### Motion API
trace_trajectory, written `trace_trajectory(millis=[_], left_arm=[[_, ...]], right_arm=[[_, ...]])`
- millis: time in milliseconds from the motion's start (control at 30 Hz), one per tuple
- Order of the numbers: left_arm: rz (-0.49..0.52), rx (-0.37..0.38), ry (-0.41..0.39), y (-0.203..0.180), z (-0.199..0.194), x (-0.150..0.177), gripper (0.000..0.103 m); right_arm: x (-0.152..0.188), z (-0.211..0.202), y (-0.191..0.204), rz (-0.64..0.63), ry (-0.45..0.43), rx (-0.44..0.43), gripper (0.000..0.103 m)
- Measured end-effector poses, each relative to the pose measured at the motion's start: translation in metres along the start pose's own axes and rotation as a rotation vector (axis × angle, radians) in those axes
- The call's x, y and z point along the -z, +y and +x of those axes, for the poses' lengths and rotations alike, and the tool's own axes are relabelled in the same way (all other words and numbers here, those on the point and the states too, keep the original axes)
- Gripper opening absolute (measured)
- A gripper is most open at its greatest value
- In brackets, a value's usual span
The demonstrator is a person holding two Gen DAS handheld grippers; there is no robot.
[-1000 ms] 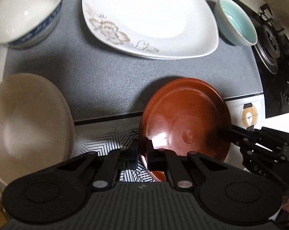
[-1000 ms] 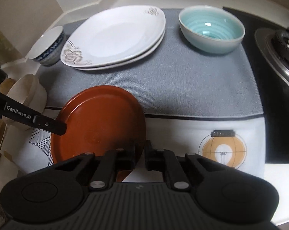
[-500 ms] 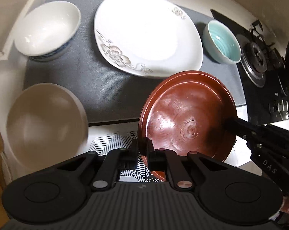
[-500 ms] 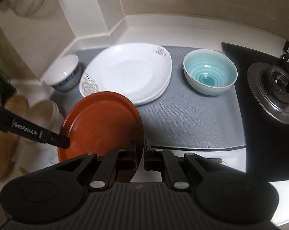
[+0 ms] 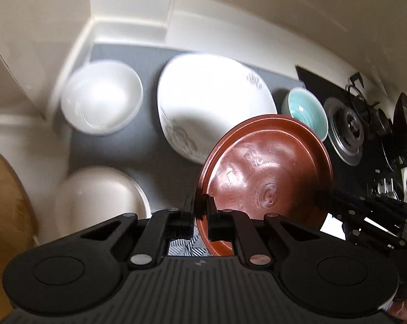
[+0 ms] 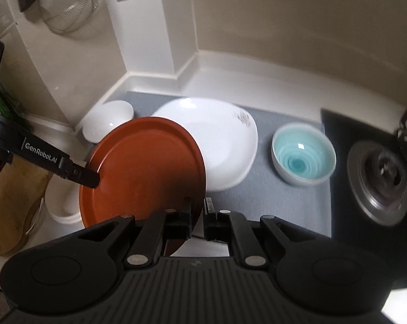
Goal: Organize plates and bowls
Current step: 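Lift the brown plate and carry it over the stacked white plates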
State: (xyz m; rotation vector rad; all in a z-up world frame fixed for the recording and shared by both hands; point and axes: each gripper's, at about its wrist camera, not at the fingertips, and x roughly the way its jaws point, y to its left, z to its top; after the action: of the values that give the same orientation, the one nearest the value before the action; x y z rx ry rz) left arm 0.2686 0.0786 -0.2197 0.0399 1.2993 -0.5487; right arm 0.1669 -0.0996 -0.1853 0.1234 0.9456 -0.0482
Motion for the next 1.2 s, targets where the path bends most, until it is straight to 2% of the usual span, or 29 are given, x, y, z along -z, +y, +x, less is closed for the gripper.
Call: trace_trajectory(millis=[233,367,467,567,700,833,933,1033,1100,1200], left_arm=[[-0.008,-0.04,-0.086,0.003,-0.032,-0.021,0.009],[-0.005,-0.052,-0.121,0.004,-0.033,-0.037,0.009],[-0.022,-0.044,-0.102,0.006,-0.018,-0.051,0.009],[-0.024,-0.064,-0.095,0.007,0.0,-0.062,0.009],[-0.046,-0.042,-0.051,0.013,0.029,-0.078,0.009],[-0.07,-0.033,0.003,0.016,0.067,-0.094,0.009],[-0.126,-0.014,0.045,0.021,0.096,-0.104,0.009],[-0.104,-0.036,0.051,0.018,0.121,-0.112,0.009],[-0.115,-0.041,0.063,0.019,0.132,-0.116,0.009],[-0.099,-0.075,0.043,0.016,0.14,-0.118,0.009]], right_arm=[[-0.029,0.0,0.015,-0.008,-0.03,0.012,0.011],[-0.042,0.003,0.015,-0.014,-0.072,0.012,0.012],[-0.047,0.017,0.016,-0.073,-0.097,0.058,0.012],[-0.054,0.036,0.004,-0.021,-0.096,0.035,0.011],[-0.06,0.058,-0.016,0.056,-0.114,0.016,0.011],[-0.063,0.093,-0.035,0.099,-0.081,0.018,0.011],[-0.066,0.114,-0.045,0.112,-0.063,0.025,0.01],[-0.07,0.139,-0.058,0.108,-0.055,0.026,0.01],[-0.069,0.156,-0.068,0.15,-0.029,0.019,0.01],[-0.062,0.173,-0.072,0.167,-0.032,0.02,0.006]])
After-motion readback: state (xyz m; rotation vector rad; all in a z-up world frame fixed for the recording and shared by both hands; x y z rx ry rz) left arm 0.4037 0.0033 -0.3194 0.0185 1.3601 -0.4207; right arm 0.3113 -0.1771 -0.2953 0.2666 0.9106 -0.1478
